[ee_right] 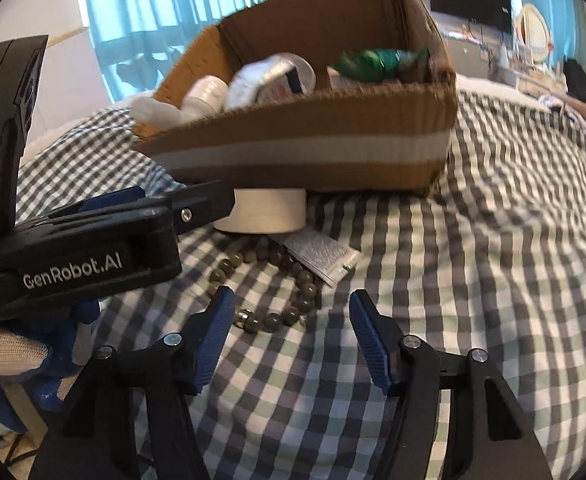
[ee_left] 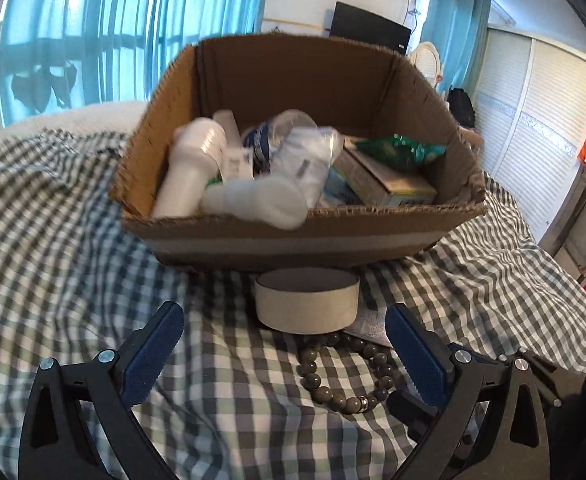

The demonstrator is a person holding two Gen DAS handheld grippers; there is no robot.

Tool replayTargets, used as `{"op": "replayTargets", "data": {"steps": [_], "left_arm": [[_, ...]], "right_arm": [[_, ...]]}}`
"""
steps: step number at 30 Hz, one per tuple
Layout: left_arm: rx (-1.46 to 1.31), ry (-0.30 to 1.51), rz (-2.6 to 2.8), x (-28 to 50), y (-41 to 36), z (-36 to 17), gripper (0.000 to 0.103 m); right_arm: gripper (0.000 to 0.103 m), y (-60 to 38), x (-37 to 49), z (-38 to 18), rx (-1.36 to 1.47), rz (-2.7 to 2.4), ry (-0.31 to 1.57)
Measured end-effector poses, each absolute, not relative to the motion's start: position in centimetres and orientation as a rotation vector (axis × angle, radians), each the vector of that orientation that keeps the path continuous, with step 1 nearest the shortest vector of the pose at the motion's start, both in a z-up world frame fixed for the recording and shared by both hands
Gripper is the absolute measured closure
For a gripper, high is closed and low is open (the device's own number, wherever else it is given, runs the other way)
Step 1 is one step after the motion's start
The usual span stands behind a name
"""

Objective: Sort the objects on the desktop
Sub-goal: 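Move both open tools down toward the tape roll and bead bracelet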

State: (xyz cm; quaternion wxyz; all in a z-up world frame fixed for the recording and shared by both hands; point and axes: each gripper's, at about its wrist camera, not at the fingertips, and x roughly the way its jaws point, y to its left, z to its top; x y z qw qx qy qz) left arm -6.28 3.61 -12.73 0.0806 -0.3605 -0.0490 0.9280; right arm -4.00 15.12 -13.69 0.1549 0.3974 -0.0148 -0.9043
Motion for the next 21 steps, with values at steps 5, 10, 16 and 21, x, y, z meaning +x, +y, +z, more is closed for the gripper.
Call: {"op": "replayTargets", "data": {"steps": [5,10,16,21], "left_arm": [[-1.129,-0.22,2.739,-7.9,3.8,-14.2,0.0],[-1.134,-0.236,2.739,-9.3,4.5,-15.2,0.0],[-1.169,-0.273,2.728,-10.7,4.6,-16.6,0.002],[-1.207,-0.242,2.683,-11.7,5.4,-17.5,0.006]], "right_arm": [[0.049,15.8,-5.3,-14.8,1.198,-2.571,-0.127],[0.049,15.0,-6.6,-15.6,1.221,-2.553,-0.117],[0.048,14.7,-7.8,-17.1,1.256,-2.507,-0.147],[0.074,14.2,-7.6,-17.2,1.26,-2.533,-0.087]]}}
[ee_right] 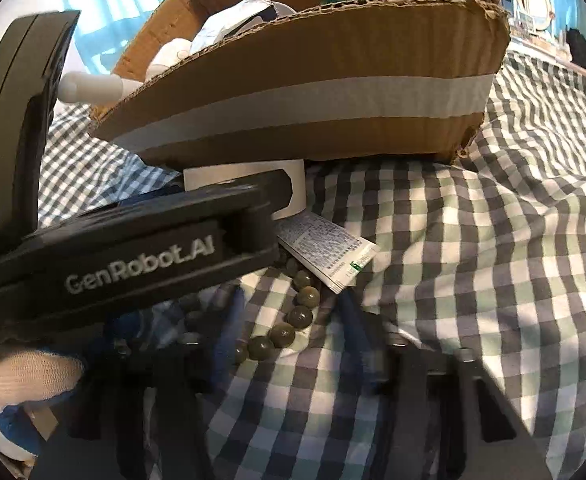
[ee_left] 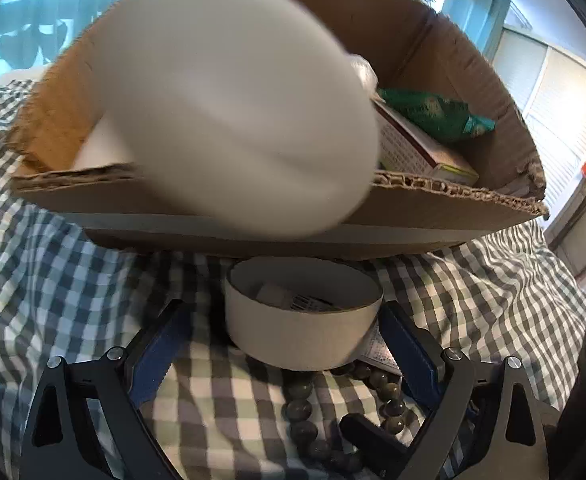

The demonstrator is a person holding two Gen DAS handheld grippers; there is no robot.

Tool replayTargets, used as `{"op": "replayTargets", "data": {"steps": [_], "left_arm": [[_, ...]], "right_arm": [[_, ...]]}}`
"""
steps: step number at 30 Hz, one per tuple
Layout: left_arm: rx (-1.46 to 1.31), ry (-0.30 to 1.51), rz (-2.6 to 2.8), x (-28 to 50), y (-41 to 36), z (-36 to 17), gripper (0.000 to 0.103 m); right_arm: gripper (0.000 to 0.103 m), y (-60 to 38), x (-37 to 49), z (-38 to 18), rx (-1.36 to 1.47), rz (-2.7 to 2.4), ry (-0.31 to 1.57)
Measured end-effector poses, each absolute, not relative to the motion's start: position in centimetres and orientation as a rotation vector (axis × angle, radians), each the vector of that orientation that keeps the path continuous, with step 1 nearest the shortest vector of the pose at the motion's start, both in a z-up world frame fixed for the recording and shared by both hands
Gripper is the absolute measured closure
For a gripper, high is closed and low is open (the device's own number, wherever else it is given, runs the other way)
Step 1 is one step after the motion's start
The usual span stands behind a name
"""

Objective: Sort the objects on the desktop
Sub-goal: 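Move both open tools down toward the tape roll and bead bracelet, then grasp the tape roll with the left tool while the right tool grasps the bead bracelet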

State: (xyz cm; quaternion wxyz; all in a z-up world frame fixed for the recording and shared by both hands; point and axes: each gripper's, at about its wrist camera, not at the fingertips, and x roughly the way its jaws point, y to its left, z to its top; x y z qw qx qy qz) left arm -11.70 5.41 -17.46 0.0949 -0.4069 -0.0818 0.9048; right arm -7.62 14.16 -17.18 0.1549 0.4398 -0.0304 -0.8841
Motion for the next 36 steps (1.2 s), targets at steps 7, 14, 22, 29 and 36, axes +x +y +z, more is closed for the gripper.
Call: {"op": "replayTargets", "data": {"steps": [7,14,22,29,36], "left_arm": [[-1.187,-0.184,2.654,-11.6,6.6,-17.5,0.022],[-1.123,-0.15,2.699,-9.4,6.1,-15.9,0.022],[-1.06,-0.095,2.73,-6.4,5.5,-13.9,0.022],[-1.015,-0.076,2.765,-5.0,3.1,-12.2,0.022],[-0.962,-0.068,2.792,-3.9,2.7,-10.8,0.022]], "right_arm": [[0.092,13.3,-7.2,-17.2,1.264,-2.538,-0.049],[0.092,13.5,-5.3,-15.6,1.224,-2.586,0.001],[0.092,18.1,-3.8,-12.3,1.117,-2.658,-0.051],[0.092,19.2,-2.5,-10.3,1.047,-2.683,-0.05],[0.092,16.5,-1.7,-8.7,0.972,-2.701,-0.031]]}}
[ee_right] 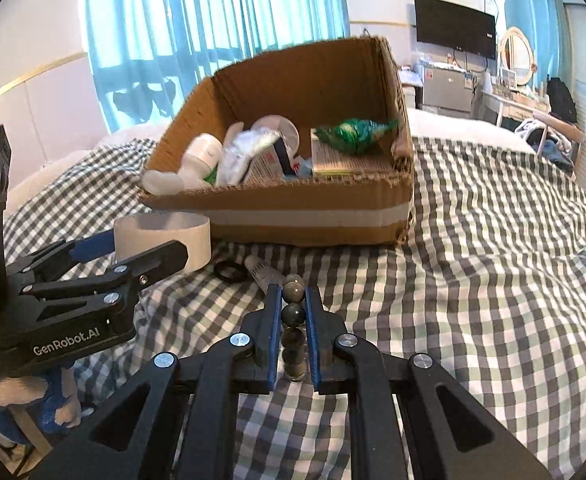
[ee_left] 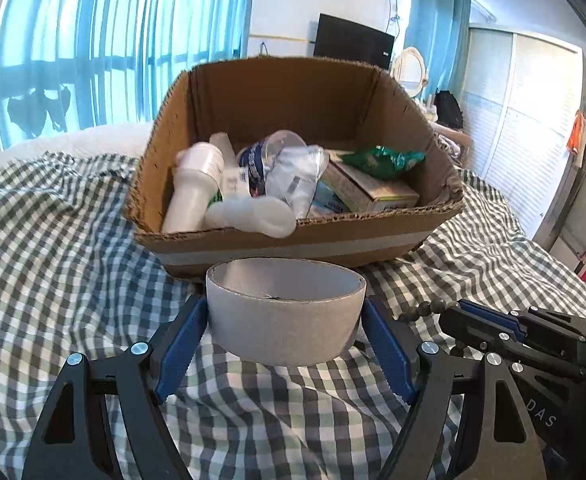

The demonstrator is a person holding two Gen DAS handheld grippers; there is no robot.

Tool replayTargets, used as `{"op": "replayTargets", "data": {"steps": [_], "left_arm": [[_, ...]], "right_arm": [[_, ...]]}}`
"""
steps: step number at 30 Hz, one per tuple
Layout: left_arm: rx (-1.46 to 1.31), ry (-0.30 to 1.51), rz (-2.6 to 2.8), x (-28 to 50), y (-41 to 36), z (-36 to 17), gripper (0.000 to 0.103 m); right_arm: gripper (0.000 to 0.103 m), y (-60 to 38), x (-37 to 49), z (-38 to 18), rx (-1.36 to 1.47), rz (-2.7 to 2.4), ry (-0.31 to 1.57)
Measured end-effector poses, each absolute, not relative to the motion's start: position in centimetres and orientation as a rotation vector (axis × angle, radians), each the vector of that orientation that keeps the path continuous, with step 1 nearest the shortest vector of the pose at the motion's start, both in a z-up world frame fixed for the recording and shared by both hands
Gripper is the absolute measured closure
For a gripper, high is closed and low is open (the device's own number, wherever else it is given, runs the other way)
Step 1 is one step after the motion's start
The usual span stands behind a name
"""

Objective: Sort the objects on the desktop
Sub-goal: 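Lift the tape roll and bracelet and carry them over the box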

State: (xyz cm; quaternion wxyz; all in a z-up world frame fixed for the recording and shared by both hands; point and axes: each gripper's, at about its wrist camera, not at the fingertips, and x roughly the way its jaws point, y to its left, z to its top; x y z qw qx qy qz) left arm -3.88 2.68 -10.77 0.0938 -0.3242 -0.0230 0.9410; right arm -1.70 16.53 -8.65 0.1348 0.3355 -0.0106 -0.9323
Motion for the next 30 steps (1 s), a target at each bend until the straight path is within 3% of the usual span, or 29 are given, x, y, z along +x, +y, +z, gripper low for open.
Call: {"op": "replayTargets", "data": {"steps": [30], "left_arm": [[-0.59,-0.025,2.89,2.9,1.3,-0.7,0.022]], "right_arm": [[0.092,15.4,2.8,2.6,0.516,-2.79,0.022]]}}
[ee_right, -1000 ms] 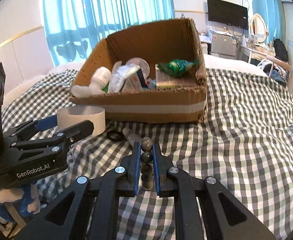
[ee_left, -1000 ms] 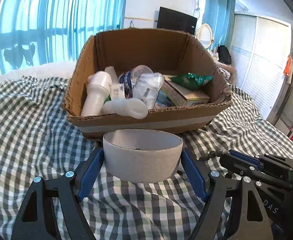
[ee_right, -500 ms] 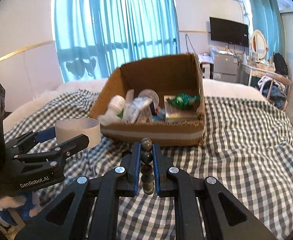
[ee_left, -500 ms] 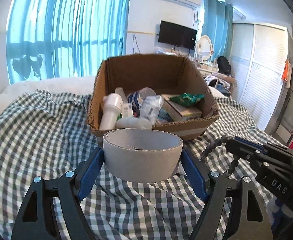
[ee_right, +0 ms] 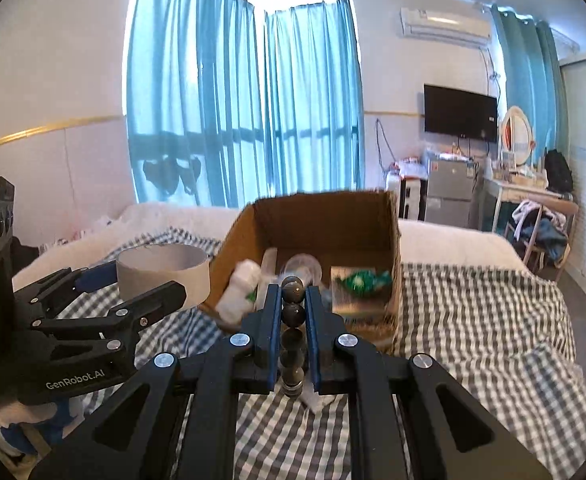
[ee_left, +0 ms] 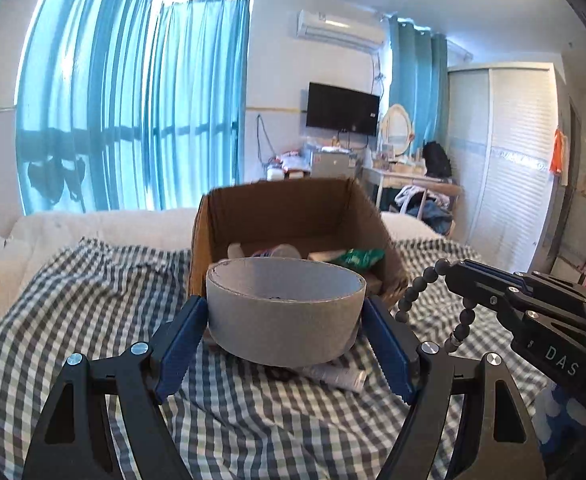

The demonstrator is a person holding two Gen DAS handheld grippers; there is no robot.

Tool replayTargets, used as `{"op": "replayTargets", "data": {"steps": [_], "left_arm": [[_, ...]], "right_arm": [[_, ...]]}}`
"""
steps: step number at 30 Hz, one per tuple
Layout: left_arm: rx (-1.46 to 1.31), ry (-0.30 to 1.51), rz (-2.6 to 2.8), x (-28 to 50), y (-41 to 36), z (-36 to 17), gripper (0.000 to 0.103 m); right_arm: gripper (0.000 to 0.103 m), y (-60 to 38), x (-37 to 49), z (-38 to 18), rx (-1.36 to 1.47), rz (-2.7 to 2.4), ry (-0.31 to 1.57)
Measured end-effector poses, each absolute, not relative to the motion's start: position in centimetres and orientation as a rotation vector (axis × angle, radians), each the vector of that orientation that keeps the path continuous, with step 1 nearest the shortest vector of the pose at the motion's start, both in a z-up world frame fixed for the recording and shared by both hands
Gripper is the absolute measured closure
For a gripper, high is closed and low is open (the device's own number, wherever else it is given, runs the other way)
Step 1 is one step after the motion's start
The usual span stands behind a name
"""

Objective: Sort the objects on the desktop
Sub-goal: 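Lift the tape roll and bracelet and carry them over the box, then open both tools to drop the tape roll and bracelet into the box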

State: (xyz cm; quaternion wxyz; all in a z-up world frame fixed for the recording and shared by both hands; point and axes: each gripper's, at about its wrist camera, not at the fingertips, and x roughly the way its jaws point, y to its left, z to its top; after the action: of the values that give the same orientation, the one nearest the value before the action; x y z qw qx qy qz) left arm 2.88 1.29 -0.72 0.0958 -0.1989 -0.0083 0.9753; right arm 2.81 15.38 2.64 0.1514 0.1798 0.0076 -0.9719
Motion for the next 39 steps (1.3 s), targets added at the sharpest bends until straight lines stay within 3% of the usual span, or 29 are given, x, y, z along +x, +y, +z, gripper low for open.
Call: {"op": "replayTargets", "data": {"steps": [21,39], "left_arm": [[-0.313,0.026,2.943,-1.5,0.6,6.3,0.022],[-0.368,0.009,2.942,-9.6,0.9,4.7,0.022]], "right_arm": [[0.092,15.0,-1.6,7.3,0.354,-2.814,0.093],[0.092,15.3,-9.3,5.7,0.339,-2.819,0.109]]}}
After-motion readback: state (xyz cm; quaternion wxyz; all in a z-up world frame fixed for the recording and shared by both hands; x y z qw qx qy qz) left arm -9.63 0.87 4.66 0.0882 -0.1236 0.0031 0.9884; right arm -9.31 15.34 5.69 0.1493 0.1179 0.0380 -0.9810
